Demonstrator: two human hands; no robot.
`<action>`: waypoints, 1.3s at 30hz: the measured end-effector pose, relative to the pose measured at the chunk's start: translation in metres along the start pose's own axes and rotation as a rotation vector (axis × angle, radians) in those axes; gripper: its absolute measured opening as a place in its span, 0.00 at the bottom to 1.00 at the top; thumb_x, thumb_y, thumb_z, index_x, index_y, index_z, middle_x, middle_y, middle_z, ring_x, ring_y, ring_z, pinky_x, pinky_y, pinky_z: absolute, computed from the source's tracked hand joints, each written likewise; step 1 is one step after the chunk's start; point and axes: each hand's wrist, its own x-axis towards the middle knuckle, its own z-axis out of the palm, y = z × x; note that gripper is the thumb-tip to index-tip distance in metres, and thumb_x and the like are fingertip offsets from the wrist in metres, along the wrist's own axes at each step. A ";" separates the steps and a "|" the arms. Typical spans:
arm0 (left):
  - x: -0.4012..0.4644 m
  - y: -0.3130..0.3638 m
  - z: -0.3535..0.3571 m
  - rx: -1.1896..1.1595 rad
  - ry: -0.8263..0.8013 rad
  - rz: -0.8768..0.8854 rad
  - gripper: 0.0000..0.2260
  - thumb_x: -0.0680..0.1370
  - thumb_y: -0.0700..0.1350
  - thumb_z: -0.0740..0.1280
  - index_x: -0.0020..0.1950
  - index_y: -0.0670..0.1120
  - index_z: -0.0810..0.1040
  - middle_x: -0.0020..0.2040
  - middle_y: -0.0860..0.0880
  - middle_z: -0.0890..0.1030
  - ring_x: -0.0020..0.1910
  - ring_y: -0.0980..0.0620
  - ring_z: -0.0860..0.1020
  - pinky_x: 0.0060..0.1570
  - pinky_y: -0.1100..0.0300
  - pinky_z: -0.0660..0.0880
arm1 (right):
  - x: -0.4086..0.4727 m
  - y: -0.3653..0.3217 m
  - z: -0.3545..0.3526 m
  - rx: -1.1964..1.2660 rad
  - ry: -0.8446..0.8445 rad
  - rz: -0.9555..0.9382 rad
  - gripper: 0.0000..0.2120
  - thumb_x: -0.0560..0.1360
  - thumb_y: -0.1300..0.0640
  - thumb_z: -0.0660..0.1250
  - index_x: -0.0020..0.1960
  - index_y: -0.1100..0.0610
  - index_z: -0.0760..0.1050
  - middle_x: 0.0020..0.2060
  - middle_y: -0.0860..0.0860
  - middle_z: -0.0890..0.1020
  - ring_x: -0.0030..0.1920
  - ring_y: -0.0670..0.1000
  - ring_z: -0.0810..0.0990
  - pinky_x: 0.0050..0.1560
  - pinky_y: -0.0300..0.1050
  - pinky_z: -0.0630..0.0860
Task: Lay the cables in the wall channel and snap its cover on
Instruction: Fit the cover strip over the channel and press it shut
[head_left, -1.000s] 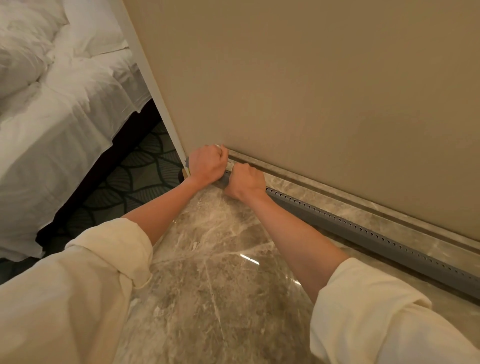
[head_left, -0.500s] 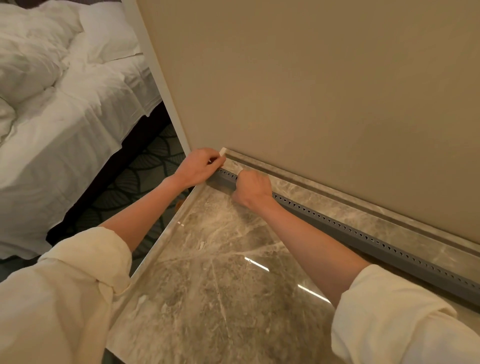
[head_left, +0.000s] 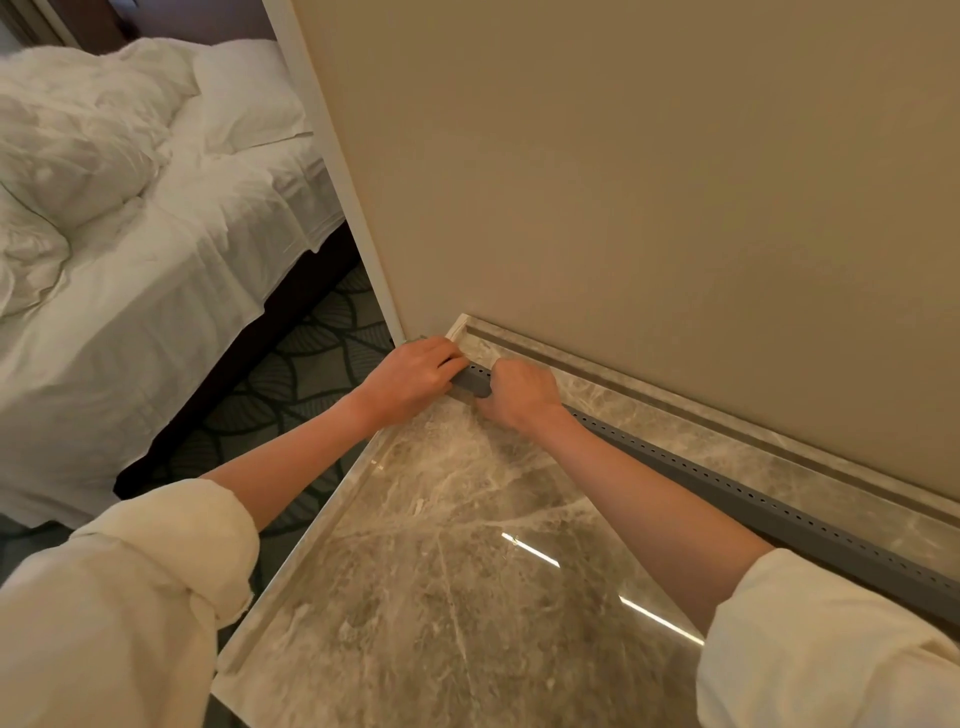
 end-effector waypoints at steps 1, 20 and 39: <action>0.000 0.000 -0.001 -0.006 -0.006 -0.004 0.14 0.67 0.34 0.74 0.51 0.37 0.80 0.44 0.40 0.83 0.42 0.42 0.81 0.40 0.52 0.81 | 0.000 0.000 0.000 -0.001 -0.003 0.000 0.09 0.72 0.51 0.66 0.39 0.54 0.68 0.38 0.53 0.79 0.41 0.57 0.80 0.36 0.46 0.68; 0.005 -0.005 0.013 0.027 -0.080 -0.003 0.17 0.70 0.32 0.71 0.59 0.36 0.76 0.53 0.38 0.82 0.53 0.41 0.80 0.54 0.50 0.78 | 0.003 -0.001 0.000 -0.077 0.033 0.039 0.02 0.72 0.56 0.66 0.43 0.54 0.74 0.43 0.53 0.82 0.42 0.56 0.81 0.36 0.44 0.68; 0.041 -0.016 0.022 -0.366 -0.240 -0.373 0.22 0.80 0.49 0.53 0.34 0.38 0.75 0.33 0.40 0.79 0.33 0.43 0.76 0.37 0.49 0.72 | 0.008 0.003 0.000 -0.064 0.008 0.036 0.06 0.71 0.59 0.64 0.47 0.57 0.76 0.45 0.55 0.82 0.45 0.58 0.82 0.38 0.45 0.70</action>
